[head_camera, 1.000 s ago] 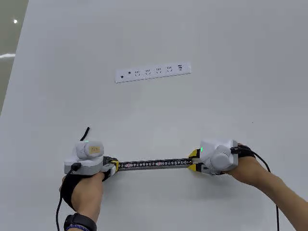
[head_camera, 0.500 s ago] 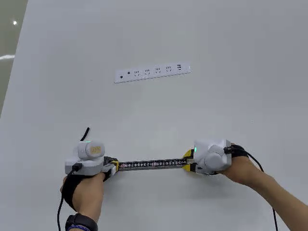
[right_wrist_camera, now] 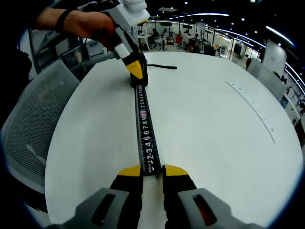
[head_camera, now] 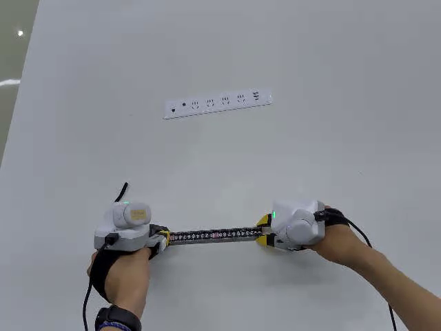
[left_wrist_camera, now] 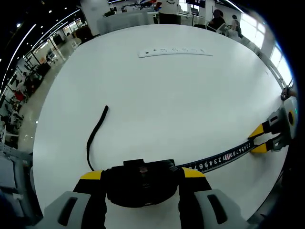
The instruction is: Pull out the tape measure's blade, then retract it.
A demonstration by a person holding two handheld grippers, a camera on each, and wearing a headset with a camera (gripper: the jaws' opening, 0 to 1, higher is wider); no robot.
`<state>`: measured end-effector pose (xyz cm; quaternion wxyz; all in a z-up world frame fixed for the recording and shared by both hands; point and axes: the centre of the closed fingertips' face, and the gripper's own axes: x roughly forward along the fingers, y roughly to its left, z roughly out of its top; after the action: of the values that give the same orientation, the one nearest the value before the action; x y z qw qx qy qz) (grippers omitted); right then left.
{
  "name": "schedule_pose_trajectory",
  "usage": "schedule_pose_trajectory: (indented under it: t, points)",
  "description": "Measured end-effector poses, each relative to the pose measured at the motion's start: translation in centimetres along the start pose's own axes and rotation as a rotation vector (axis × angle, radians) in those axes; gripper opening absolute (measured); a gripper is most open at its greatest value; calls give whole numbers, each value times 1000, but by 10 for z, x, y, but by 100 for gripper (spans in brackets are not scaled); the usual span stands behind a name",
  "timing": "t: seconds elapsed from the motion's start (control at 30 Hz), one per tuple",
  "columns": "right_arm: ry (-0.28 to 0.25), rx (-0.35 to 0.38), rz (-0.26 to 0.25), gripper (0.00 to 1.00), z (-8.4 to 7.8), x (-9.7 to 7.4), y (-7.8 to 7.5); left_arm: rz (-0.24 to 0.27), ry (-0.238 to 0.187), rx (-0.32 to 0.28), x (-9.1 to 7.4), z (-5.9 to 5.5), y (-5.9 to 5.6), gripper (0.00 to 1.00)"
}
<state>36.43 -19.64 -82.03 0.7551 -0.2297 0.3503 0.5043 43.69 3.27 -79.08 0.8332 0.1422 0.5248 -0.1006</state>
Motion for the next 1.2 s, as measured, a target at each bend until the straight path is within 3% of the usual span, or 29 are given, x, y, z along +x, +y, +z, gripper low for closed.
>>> schedule_pose_trajectory:
  t: [0.7,1.2]
  points:
    - [-15,6,0,14,7,7,1,10,-3,10,0,2,0,58]
    - [-44,3,9,15,21,17,6,11,-10,9,0,2,0,58]
